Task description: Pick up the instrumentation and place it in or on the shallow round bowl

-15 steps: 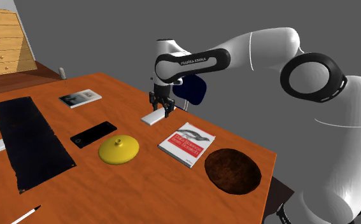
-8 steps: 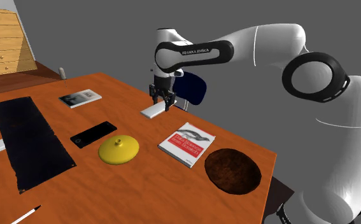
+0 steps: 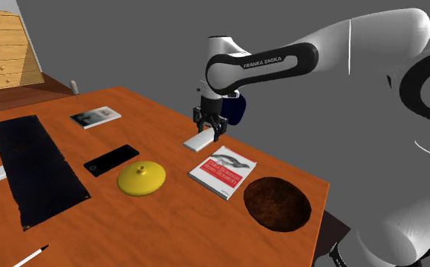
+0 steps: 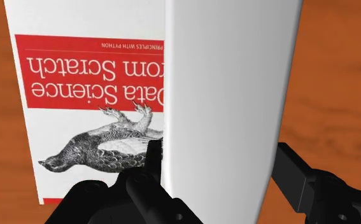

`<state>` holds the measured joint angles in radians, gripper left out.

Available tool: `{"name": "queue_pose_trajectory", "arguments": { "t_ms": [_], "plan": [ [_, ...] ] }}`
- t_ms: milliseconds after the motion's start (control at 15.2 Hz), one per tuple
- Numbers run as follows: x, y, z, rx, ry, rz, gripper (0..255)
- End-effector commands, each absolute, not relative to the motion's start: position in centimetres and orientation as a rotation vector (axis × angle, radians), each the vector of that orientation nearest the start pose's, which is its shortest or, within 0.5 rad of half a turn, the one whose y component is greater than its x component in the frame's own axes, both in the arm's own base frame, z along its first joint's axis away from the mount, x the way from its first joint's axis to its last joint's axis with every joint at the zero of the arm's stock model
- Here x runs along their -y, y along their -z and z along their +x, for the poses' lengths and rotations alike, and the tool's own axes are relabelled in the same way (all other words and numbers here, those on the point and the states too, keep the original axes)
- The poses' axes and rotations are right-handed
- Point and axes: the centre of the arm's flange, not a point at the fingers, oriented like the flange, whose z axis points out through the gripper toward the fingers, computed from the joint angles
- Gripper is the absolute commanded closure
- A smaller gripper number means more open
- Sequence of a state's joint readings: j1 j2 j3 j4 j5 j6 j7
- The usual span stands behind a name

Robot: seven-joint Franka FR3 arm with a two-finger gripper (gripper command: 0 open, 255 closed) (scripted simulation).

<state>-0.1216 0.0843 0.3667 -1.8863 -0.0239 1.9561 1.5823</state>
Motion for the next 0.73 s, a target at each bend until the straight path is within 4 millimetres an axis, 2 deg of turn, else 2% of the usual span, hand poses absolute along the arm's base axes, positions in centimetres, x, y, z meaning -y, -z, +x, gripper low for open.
{"name": "queue_pose_trajectory", "arguments": {
  "t_ms": [0,660],
  "plan": [
    [-13.1,-46.2,53.8,-1.94,-0.017,-2.473,255],
    [-11.5,-46.3,40.7,-1.94,-0.017,-2.473,255]
  ]
}}
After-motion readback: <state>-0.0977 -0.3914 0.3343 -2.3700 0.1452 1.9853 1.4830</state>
